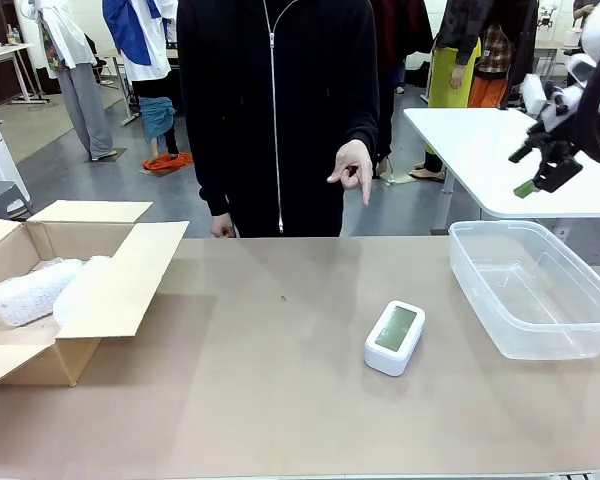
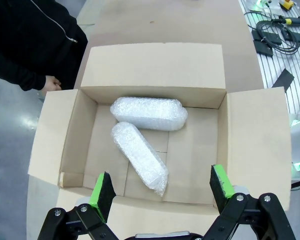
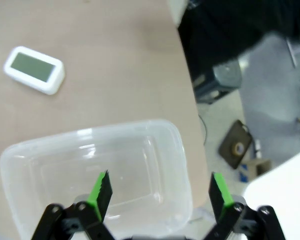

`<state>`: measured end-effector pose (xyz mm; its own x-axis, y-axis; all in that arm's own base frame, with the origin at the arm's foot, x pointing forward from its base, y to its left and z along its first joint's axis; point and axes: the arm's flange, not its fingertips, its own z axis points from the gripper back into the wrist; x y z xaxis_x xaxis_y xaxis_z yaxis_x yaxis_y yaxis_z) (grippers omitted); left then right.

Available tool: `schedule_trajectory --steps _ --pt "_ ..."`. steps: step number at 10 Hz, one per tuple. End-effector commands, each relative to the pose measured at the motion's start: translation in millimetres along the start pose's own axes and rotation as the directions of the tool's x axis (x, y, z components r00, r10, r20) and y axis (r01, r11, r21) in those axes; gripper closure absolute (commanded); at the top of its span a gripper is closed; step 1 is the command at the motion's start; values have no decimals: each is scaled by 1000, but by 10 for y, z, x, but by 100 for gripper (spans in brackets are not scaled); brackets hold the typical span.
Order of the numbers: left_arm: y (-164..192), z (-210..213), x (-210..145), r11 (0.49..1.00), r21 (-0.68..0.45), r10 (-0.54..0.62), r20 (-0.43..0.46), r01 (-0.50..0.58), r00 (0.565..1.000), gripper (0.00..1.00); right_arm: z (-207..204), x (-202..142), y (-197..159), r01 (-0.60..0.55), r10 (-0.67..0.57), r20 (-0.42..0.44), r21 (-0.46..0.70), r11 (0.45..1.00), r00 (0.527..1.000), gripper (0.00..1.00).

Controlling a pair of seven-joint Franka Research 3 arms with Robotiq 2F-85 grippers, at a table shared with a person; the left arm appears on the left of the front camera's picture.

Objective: Separate and place wrapped and unwrapped clocks.
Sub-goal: Pick up the Digital clock indicated by the person.

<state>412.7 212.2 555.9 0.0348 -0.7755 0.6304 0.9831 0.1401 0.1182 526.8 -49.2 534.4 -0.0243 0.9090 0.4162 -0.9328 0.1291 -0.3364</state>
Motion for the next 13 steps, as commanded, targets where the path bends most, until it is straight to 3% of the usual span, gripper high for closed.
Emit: schedule_trajectory --steps 1,3,6,9,11,13 --pt "-45 3 -18 1000 -4 -25 1 25 1000 0 126 581 25 -196 199 -25 85 977 980 0" --pt "-45 3 -18 1000 -4 -25 1 25 1000 0 54 1011 196 -320 325 -7 157 934 946 0" --pt "-45 3 -18 1000 -4 -25 1 25 1000 0 -195 1515 521 -504 507 64 276 819 859 0" --pt "-45 3 -18 1000 -4 -25 1 25 1000 0 -498 1841 812 -630 630 120 320 707 767 0" --pt "-45 3 -18 1000 -4 -25 1 25 1000 0 -735 1946 1022 -674 668 145 315 668 730 0" --pt "-45 3 -18 1000 -4 -25 1 25 1000 0 -1172 2008 1339 -707 715 142 365 605 685 0"
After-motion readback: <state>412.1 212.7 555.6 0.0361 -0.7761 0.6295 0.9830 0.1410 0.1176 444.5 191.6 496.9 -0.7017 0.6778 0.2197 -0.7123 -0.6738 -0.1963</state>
